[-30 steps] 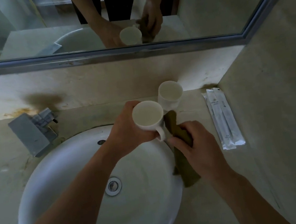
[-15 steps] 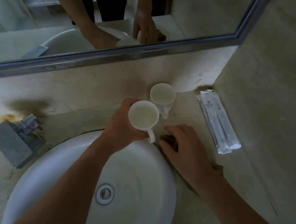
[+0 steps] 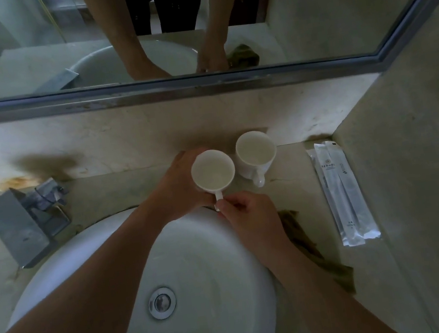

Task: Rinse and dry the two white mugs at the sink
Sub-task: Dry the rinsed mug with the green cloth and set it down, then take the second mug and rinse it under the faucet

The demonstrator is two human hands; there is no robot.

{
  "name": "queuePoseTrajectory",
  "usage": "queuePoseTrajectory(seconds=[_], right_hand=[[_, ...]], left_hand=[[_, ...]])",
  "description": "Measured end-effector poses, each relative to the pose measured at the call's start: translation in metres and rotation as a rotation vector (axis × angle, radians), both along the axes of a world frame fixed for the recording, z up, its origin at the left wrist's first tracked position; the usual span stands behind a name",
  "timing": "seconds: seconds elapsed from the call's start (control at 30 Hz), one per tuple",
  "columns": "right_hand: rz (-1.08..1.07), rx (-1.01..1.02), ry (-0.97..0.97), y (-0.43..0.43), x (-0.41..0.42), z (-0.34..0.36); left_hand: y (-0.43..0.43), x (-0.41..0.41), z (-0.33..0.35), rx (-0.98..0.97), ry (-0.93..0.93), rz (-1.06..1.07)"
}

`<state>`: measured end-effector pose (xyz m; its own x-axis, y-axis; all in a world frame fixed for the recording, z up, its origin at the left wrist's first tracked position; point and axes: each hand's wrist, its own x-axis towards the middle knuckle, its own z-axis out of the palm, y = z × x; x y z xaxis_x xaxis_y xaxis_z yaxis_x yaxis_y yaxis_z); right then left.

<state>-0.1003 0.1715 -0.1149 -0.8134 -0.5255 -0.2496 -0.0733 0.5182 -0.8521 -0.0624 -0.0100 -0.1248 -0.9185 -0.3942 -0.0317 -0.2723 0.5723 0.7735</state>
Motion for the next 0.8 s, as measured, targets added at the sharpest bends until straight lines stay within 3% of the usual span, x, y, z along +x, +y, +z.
queuePoseTrajectory(seconds=[0.5, 0.8], right_hand=[[-0.028, -0.026, -0.028, -0.026, -0.020, -0.005], [-0.047, -0.049, 0.003, -0.028, -0.021, -0.006]], left_hand=[[-0.011, -0.015, -0.004, 0.206, 0.005, 0.134], [-0.009, -0.012, -0.005, 0.195, -0.014, 0.179]])
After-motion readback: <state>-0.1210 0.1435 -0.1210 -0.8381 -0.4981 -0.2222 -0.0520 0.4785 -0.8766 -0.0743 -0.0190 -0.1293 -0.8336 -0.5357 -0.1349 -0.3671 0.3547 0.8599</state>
